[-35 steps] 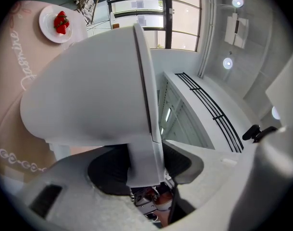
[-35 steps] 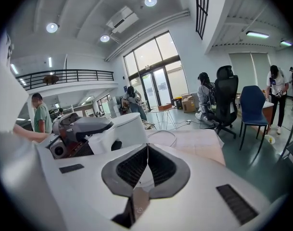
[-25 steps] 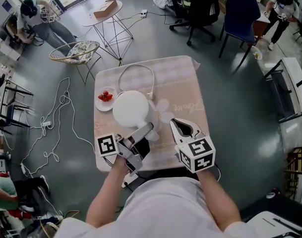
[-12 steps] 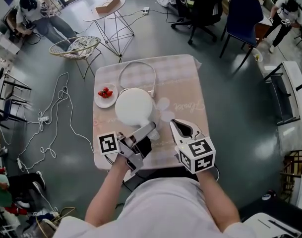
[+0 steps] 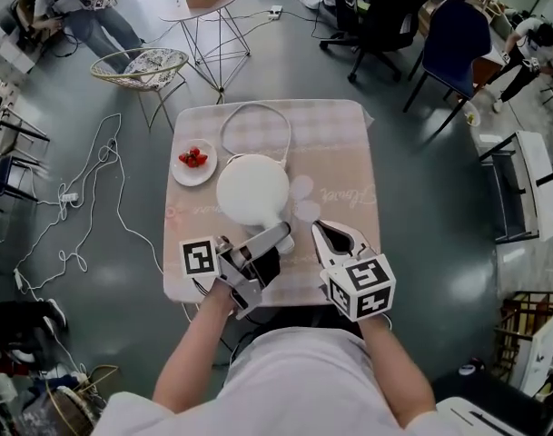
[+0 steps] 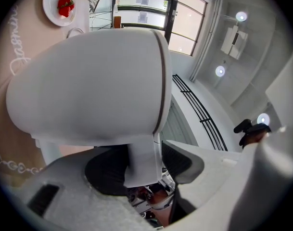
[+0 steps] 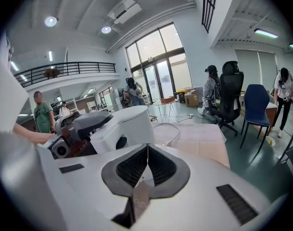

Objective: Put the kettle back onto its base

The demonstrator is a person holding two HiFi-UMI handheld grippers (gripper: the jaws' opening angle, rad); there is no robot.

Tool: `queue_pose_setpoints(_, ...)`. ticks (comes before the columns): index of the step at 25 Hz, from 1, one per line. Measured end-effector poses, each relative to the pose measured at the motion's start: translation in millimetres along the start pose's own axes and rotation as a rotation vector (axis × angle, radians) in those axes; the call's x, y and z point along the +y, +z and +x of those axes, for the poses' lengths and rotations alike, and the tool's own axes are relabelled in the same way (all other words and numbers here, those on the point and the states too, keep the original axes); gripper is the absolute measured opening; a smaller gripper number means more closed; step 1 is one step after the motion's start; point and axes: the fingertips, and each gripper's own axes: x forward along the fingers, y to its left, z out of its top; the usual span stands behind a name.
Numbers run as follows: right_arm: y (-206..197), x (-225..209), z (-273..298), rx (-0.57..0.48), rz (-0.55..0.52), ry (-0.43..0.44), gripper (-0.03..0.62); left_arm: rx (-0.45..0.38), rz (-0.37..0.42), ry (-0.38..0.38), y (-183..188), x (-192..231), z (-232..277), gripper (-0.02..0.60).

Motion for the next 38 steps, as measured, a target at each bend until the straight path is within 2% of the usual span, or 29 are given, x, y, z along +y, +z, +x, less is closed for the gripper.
queue_pose_setpoints(2,-1,2,1,0.014,-0.010,0.004,0.005,0.014,0.025,0.019,-2,3,0,0.224)
queue_pose_setpoints(4,-2,5,1,0.029,-0.017,0.011,0.005,0.039,0.048,0.081,-10,13,-4,0.353)
queue_pose_setpoints(5,-2,6,1,0.035,-0.021,0.014,0.005,0.036,0.044,0.098,-11,15,-7,0.377)
queue_pose_setpoints(9,-1,9,5,0.047,-0.034,0.029,0.005,-0.014,0.061,0.100,-4,15,-18,0.377)
queue_pose_setpoints(11,-2,12,7,0.050,-0.040,0.041,0.005,-0.023,0.090,0.125,-5,16,-23,0.377)
queue_pose_setpoints(17,3,24,5,0.039,-0.053,0.099,0.005,-0.068,0.280,0.225,-6,6,-39,0.374)
queue_pose_setpoints(22,10,31,-6,0.012,-0.084,0.155,0.005,-0.166,0.440,0.343,-4,-6,-48,0.318)
queue_pose_setpoints(28,14,36,-29,-0.026,-0.098,0.220,0.005,-0.260,0.571,0.500,-18,-21,-54,0.223)
queue_pose_setpoints(33,13,39,-50,-0.053,-0.112,0.272,0.005,-0.270,0.689,0.631,-41,-27,-47,0.159)
queue_pose_setpoints(38,10,42,-73,-0.070,-0.120,0.321,0.005,-0.260,0.805,0.718,-70,-34,-34,0.115)
